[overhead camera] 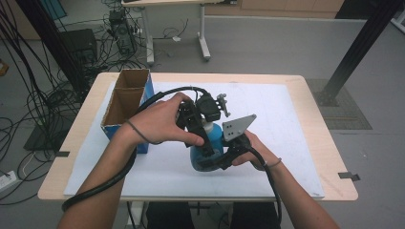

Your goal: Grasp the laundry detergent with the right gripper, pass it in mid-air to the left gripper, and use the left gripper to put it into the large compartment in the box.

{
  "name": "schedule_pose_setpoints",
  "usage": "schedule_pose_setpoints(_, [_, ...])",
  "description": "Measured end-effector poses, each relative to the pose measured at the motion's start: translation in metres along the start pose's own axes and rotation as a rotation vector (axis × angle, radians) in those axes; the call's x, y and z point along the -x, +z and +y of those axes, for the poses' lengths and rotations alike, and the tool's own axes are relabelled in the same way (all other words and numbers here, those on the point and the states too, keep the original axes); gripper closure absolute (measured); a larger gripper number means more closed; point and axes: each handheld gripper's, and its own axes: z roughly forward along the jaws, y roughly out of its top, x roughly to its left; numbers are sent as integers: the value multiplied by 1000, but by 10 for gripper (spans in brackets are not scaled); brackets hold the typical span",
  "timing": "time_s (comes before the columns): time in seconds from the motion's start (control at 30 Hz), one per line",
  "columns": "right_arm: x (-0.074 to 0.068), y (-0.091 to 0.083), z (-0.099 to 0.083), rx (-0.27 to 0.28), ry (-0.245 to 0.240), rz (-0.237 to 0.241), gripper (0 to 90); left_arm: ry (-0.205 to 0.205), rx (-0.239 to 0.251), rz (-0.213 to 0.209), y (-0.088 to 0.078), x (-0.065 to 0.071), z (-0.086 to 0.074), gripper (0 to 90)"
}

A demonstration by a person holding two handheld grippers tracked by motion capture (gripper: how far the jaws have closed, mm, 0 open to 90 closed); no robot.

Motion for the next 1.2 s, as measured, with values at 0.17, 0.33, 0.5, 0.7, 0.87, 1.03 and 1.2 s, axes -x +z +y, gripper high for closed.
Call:
schedule_pose_setpoints(0.17, [0,0,0,-1,2,1,414,2,-2,2,0,0,0,67])
schedule_pose_setpoints(0.33, [0,1,0,1,1,2,414,0,-2,0,0,-1,-1,68])
schedule_pose_setpoints(0.5, [1,1,0,-3,3,-1,414,0,3,-2,0,-1,-2,68])
schedule_pose_setpoints(0.7, [1,2,-1,-7,3,0,414,-2,1,0,0,-1,-2,68])
schedule_pose_setpoints(0.87, [0,2,0,-6,3,-1,414,-1,2,2,-1,-1,-2,67])
schedule_pose_setpoints(1.03, [1,2,0,-8,0,1,414,-1,-1,1,-1,-1,-3,67])
schedule_pose_setpoints(1.2, [1,2,0,-7,1,0,414,-1,-3,2,-1,-1,-3,68])
